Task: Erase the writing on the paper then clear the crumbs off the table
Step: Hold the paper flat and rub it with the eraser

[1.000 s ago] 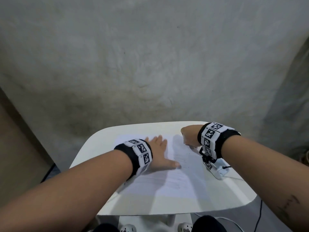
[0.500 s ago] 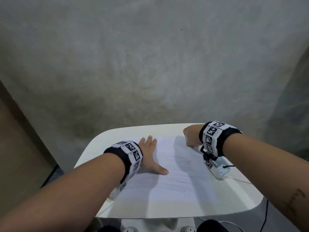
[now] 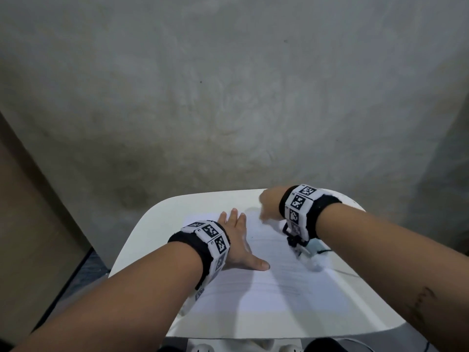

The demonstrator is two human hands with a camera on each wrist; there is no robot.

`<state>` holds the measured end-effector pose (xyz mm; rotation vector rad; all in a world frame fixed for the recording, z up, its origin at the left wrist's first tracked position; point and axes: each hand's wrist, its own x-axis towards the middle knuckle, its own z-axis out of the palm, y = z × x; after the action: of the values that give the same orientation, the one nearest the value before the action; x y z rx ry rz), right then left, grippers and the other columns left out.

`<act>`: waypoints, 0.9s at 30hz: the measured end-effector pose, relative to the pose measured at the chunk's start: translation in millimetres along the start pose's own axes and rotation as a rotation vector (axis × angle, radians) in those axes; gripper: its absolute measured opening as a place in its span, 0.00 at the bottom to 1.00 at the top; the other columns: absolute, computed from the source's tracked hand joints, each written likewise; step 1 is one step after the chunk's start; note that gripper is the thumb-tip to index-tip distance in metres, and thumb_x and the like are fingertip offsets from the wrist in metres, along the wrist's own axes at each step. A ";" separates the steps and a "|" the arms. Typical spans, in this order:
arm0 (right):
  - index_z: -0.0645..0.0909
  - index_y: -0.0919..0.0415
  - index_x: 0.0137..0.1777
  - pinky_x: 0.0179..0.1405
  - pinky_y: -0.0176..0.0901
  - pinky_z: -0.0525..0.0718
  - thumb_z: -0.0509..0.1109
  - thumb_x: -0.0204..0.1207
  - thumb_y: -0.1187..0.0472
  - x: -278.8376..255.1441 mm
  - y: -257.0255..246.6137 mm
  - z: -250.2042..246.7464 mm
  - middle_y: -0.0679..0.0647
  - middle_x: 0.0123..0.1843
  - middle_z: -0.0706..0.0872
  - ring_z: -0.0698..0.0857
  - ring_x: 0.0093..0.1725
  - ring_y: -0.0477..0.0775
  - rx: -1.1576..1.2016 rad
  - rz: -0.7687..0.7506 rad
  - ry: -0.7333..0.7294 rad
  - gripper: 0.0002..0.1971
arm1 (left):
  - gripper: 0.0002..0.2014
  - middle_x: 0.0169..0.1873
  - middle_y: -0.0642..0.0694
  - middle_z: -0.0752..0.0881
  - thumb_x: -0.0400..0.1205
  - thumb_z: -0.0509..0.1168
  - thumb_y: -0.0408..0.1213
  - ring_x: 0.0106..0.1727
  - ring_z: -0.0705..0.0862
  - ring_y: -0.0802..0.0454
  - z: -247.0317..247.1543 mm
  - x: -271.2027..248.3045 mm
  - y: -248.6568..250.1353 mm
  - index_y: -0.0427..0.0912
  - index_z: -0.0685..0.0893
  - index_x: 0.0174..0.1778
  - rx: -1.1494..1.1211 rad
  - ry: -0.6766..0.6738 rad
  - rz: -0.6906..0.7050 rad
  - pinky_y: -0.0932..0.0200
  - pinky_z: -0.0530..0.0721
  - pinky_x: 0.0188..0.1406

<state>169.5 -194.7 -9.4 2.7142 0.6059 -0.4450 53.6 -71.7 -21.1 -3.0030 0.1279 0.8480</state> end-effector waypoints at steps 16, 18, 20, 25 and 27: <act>0.86 0.61 0.47 0.43 0.46 0.86 0.75 0.69 0.50 -3.1 1.7 -11.7 0.54 0.47 0.91 0.89 0.42 0.60 0.063 0.092 -0.056 0.15 | 0.65 0.82 0.48 0.26 0.67 0.60 0.79 0.83 0.30 0.43 -0.2 2.0 -2.2 0.46 0.27 0.82 -0.016 -0.047 -0.015 0.37 0.42 0.80; 0.84 0.58 0.37 0.44 0.51 0.87 0.79 0.60 0.48 57.4 32.8 15.0 0.52 0.42 0.91 0.87 0.36 0.59 0.054 0.152 0.011 0.15 | 0.65 0.82 0.48 0.26 0.66 0.61 0.79 0.83 0.30 0.43 0.7 1.9 -2.1 0.46 0.27 0.82 -0.025 -0.048 -0.021 0.37 0.42 0.80; 0.84 0.55 0.37 0.45 0.54 0.88 0.80 0.55 0.44 72.8 25.1 18.2 0.50 0.43 0.91 0.86 0.34 0.55 -0.025 0.094 -0.021 0.17 | 0.65 0.82 0.47 0.27 0.68 0.61 0.78 0.83 0.30 0.43 -1.9 -1.0 -0.8 0.46 0.27 0.82 -0.023 -0.042 -0.013 0.37 0.41 0.80; 0.86 0.63 0.53 0.44 0.43 0.84 0.70 0.74 0.50 -28.0 -14.2 -16.9 0.56 0.52 0.90 0.89 0.50 0.59 0.055 0.047 -0.054 0.17 | 0.64 0.82 0.46 0.28 0.68 0.61 0.78 0.83 0.31 0.43 -1.6 -0.4 -1.3 0.45 0.28 0.82 -0.011 -0.024 -0.008 0.38 0.42 0.80; 0.86 0.62 0.46 0.38 0.40 0.83 0.74 0.72 0.50 -17.5 9.9 -10.6 0.54 0.45 0.90 0.89 0.40 0.57 0.065 0.099 -0.043 0.14 | 0.65 0.82 0.48 0.27 0.66 0.61 0.79 0.83 0.31 0.44 2.1 3.2 -3.0 0.47 0.28 0.82 -0.028 -0.018 -0.015 0.37 0.43 0.80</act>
<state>161.3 -205.4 8.9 2.7737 0.4503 -0.5043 55.5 -68.9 -24.6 -3.0171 0.0943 0.8830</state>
